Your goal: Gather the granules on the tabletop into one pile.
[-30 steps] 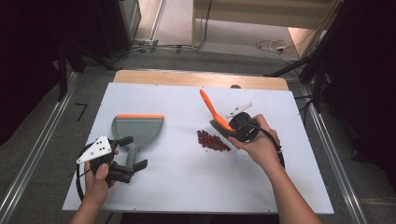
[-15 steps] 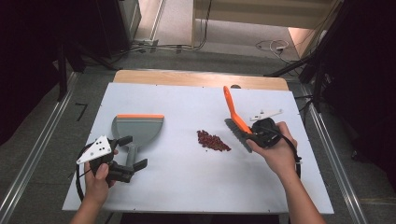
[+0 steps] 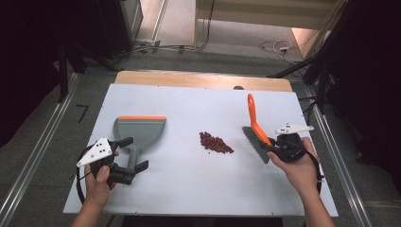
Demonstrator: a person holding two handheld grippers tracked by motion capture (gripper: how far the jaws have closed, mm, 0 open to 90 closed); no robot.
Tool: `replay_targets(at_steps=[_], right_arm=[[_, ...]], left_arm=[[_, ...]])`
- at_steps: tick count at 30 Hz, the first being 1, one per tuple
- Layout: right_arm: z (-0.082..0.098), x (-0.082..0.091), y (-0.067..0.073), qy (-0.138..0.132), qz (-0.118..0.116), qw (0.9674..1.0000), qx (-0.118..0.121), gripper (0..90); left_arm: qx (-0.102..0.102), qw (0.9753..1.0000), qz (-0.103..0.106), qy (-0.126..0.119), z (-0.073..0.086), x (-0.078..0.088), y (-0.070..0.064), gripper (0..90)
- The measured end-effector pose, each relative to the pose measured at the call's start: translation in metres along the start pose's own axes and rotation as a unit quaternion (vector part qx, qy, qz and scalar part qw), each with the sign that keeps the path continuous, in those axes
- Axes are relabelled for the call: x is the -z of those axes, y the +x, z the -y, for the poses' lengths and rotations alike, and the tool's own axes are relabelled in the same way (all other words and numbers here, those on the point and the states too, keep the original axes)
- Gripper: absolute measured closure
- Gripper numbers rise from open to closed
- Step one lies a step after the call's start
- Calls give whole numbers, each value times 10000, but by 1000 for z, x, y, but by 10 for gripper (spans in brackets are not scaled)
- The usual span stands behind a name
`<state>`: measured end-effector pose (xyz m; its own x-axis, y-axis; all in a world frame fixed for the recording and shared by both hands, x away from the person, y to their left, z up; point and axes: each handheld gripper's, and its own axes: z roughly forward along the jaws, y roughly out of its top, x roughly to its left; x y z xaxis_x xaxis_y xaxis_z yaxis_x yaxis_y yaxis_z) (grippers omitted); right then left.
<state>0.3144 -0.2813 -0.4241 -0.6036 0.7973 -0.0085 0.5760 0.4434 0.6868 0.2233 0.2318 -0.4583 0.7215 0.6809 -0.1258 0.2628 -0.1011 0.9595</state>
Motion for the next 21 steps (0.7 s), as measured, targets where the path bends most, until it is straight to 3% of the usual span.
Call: replay_targets(at_steps=[9,21], right_arm=[[25,19,-16,-308,-145,9990,-279,687],[59,31,-33,-729,-386,9950,-558,686]], left_arm=[[-6,10000,-37,-15,0,3,2,6],[135,9993,-216,-282,4,17,10,6]])
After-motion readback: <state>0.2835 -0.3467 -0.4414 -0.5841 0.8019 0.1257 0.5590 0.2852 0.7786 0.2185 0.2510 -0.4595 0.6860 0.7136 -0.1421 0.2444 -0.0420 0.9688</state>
